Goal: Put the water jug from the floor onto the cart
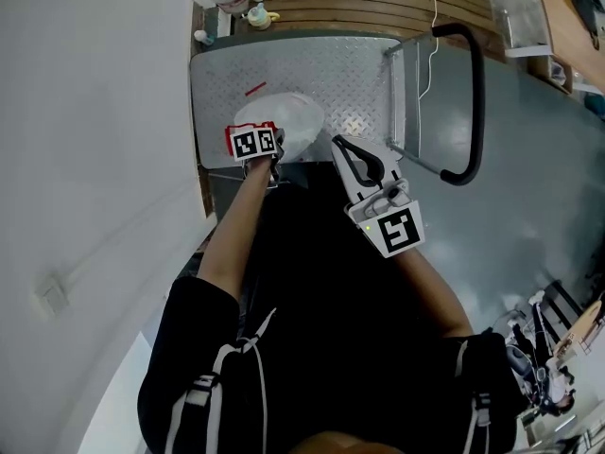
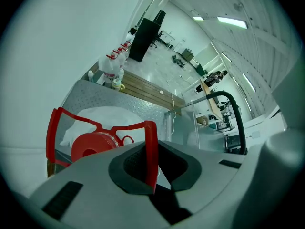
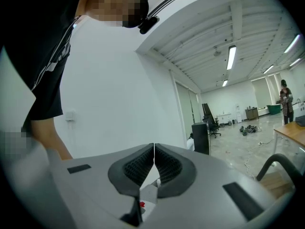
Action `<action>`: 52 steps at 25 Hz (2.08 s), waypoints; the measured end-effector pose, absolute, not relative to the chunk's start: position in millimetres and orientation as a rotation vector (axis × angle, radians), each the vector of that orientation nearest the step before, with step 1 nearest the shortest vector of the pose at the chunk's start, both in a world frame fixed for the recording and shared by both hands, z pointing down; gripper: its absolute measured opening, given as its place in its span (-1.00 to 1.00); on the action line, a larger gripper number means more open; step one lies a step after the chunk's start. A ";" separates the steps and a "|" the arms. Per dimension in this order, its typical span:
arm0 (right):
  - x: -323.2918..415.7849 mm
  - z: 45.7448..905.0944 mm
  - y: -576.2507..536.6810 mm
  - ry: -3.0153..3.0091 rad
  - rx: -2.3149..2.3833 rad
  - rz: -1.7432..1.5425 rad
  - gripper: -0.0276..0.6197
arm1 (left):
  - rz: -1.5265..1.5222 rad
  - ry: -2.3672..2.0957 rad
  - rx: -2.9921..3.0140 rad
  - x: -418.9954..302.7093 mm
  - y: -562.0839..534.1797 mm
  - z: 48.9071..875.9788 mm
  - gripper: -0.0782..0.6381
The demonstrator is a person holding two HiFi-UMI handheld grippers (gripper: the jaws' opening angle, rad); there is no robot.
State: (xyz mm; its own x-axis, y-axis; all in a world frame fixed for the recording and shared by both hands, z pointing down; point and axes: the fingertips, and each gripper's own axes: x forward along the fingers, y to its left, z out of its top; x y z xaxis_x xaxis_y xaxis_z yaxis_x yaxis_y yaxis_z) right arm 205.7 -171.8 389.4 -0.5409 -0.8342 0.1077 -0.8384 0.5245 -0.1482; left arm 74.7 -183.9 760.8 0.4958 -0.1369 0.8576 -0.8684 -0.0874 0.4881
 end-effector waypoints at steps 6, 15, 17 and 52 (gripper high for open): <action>210.0 404.4 -167.5 -2.675 1.522 0.316 -0.85 | 0.753 -0.838 1.571 110.9 -190.8 769.1 -0.67; 219.6 408.4 -164.5 -2.626 1.572 0.327 -0.86 | 0.588 -0.711 1.606 153.7 -200.3 773.7 -0.66; 217.8 410.6 -163.2 -2.611 1.573 0.311 -0.86 | 0.567 -0.708 1.635 156.7 -203.4 774.7 -0.66; 168.2 393.6 -143.5 -2.618 1.606 0.323 -0.86 | 0.237 -0.860 2.229 114.6 -176.1 555.1 -0.68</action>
